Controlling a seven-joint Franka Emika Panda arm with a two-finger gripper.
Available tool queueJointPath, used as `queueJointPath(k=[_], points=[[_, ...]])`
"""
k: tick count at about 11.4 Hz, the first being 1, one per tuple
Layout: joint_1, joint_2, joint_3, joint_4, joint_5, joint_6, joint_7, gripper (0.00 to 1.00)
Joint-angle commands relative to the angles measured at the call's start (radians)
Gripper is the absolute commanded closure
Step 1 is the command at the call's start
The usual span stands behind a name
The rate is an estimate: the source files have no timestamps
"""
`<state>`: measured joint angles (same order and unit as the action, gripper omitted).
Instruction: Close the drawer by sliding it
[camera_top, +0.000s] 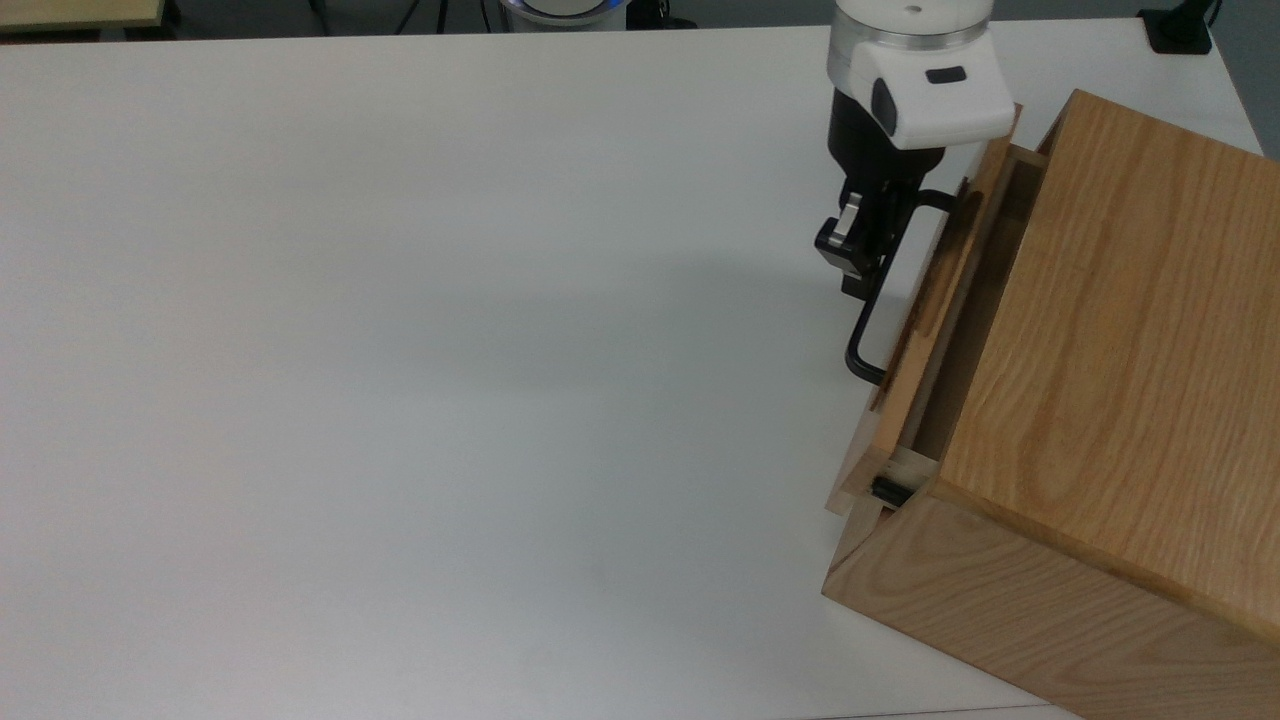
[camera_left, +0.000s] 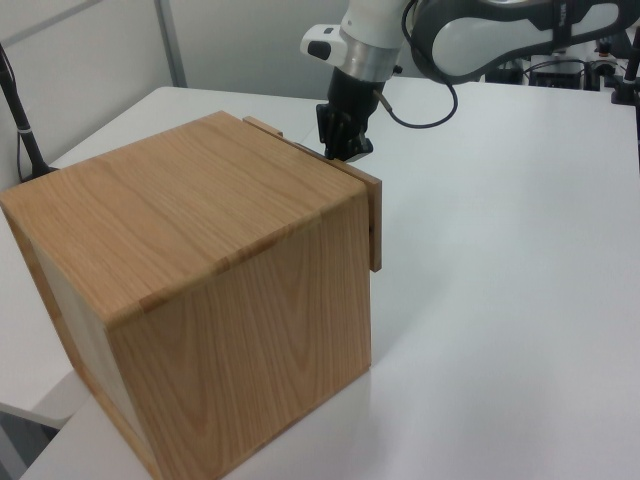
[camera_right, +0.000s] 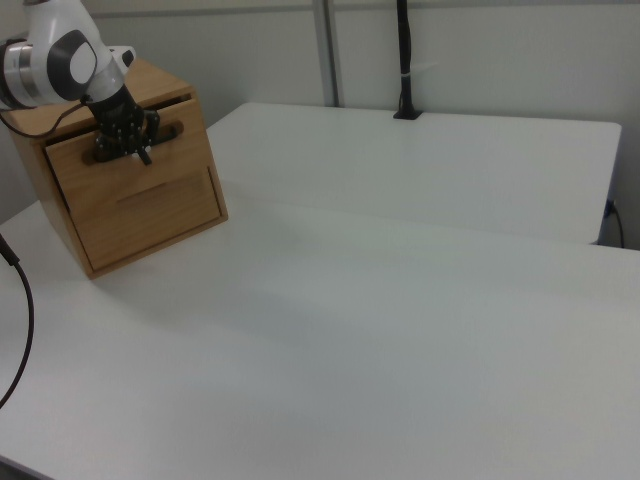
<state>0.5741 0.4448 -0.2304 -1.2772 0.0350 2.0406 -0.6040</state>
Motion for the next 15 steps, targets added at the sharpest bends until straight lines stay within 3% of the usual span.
queueJointPath(k=[1, 7, 9, 10, 12, 15], points=[[0.041, 0.055, -0.012, 0.018, 0.022, 0.058, 0.058, 1.0], [0.064, 0.074, -0.01, 0.012, 0.023, 0.15, 0.107, 1.0], [0.024, 0.014, 0.003, -0.031, 0.04, 0.089, 0.107, 0.99], [-0.011, -0.038, 0.038, -0.049, 0.039, 0.007, 0.11, 0.96], [-0.173, -0.174, 0.126, -0.097, 0.029, -0.159, 0.144, 0.87], [-0.363, -0.342, 0.173, -0.171, 0.026, -0.428, 0.197, 0.65]])
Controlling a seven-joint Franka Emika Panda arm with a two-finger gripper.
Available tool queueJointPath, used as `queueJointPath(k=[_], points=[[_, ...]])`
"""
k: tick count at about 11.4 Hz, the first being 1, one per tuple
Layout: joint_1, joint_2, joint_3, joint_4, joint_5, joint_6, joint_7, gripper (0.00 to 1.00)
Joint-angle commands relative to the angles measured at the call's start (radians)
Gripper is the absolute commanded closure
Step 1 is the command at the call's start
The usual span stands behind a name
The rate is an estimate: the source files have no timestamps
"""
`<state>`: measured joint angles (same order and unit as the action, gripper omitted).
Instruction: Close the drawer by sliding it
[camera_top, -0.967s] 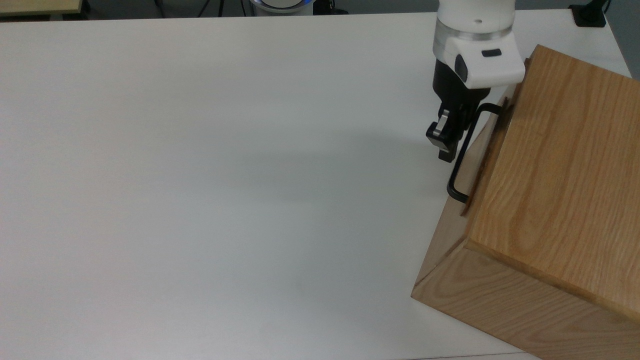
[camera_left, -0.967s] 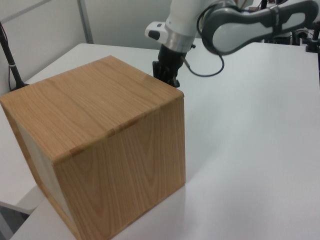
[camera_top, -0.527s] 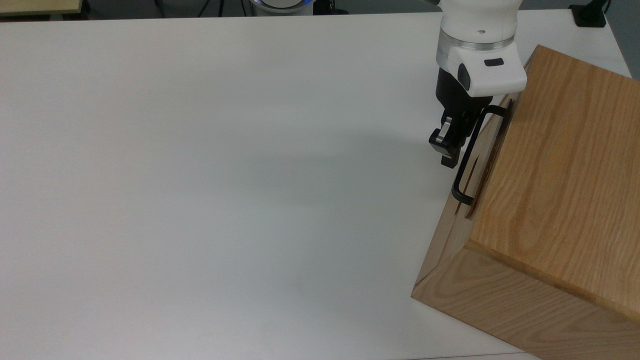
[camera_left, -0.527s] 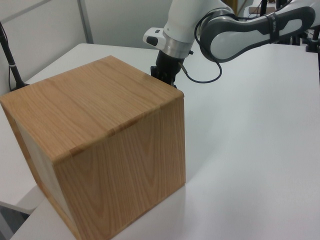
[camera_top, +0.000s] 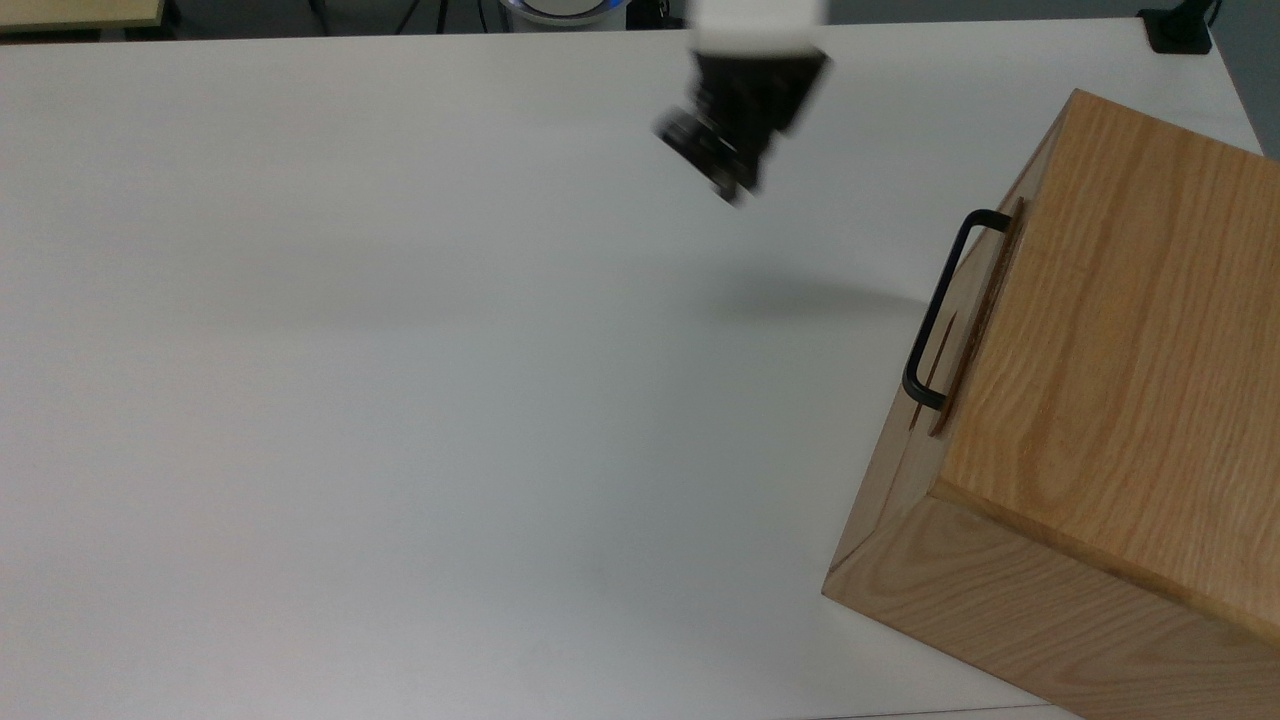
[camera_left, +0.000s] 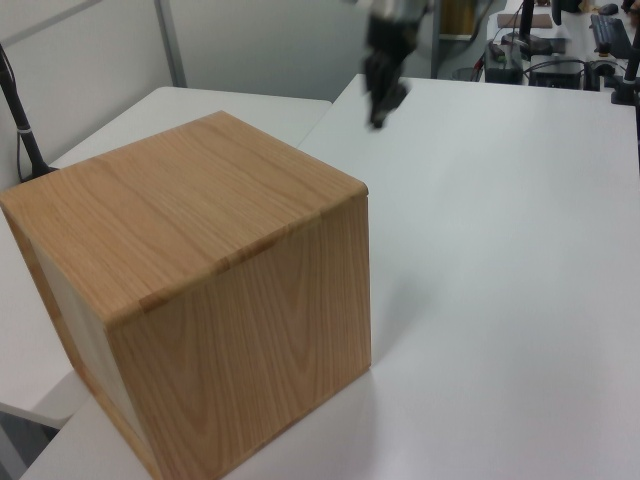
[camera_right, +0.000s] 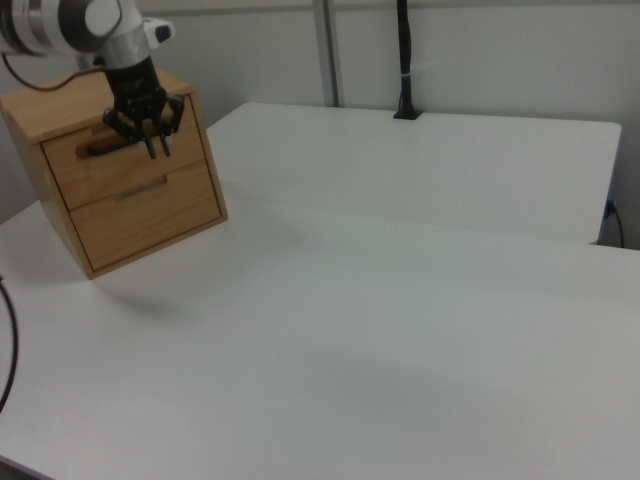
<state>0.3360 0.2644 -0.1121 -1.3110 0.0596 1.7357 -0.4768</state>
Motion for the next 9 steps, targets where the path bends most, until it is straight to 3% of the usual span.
queueJointPath(k=[1, 3, 6, 9], points=[[-0.203, -0.187, 0.086, -0.14, 0.002, -0.181, 0.136, 0.48], [-0.306, -0.237, 0.133, -0.169, -0.021, -0.281, 0.307, 0.0], [-0.347, -0.304, 0.138, -0.243, -0.078, -0.286, 0.43, 0.0], [-0.296, -0.284, 0.062, -0.237, -0.119, -0.275, 0.509, 0.0]])
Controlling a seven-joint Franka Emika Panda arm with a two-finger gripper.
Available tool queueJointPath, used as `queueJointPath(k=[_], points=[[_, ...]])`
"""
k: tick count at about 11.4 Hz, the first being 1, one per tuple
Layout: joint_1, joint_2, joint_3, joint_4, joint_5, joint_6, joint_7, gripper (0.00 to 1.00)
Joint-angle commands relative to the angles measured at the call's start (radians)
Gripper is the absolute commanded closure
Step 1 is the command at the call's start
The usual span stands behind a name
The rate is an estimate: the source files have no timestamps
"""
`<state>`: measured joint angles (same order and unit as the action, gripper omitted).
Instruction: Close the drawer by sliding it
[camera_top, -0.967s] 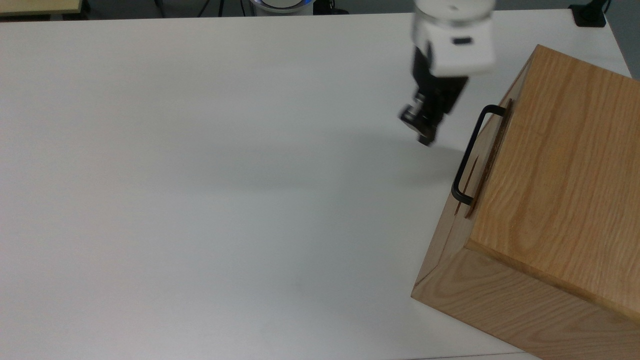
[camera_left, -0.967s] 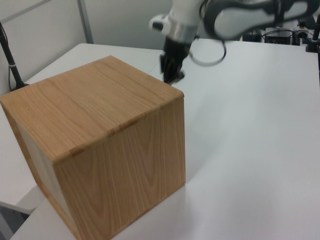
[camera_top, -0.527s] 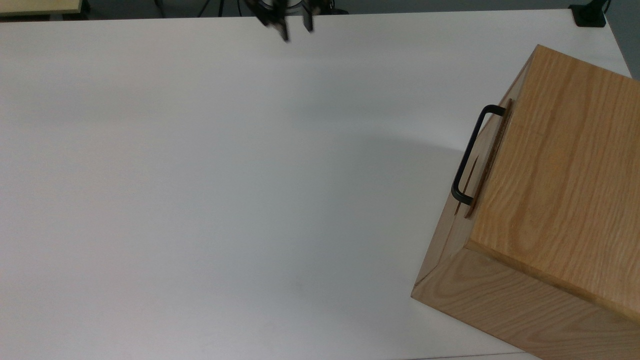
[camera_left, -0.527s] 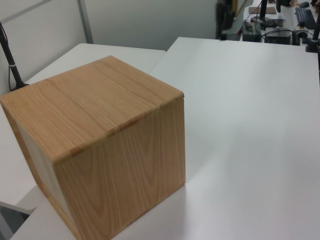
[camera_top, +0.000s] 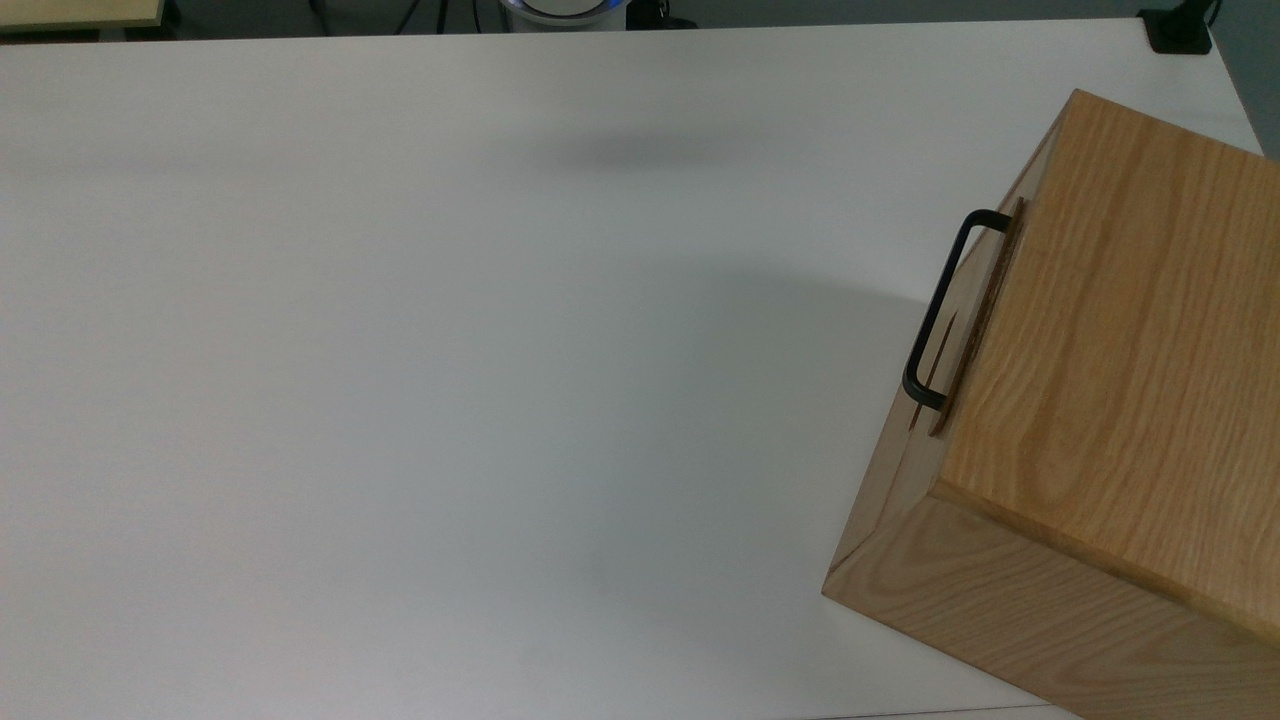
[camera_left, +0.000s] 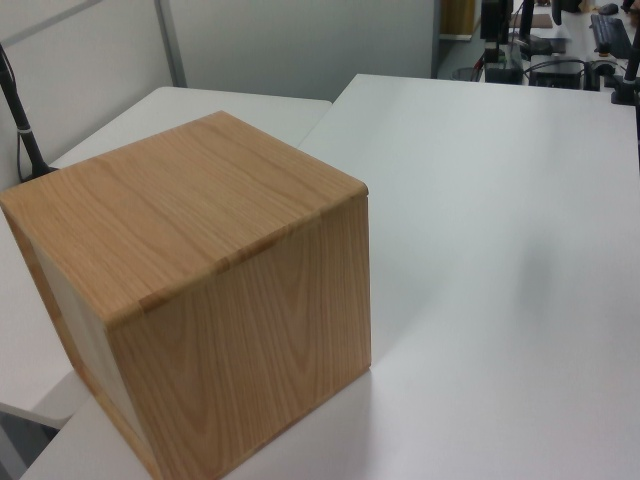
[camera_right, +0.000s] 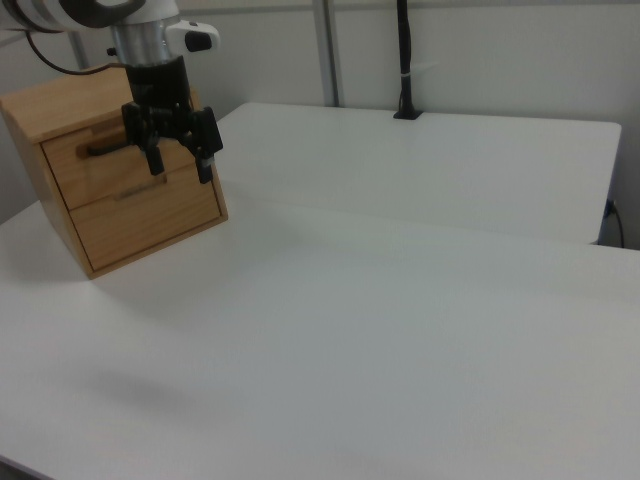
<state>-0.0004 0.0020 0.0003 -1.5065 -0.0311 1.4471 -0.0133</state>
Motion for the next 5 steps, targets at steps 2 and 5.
queueJointPath(k=[2, 5], points=[[0.123, -0.017, -0.147, -0.04, -0.026, 0.022, 0.039, 0.0], [0.114, -0.004, -0.152, -0.037, -0.021, 0.048, 0.032, 0.0]])
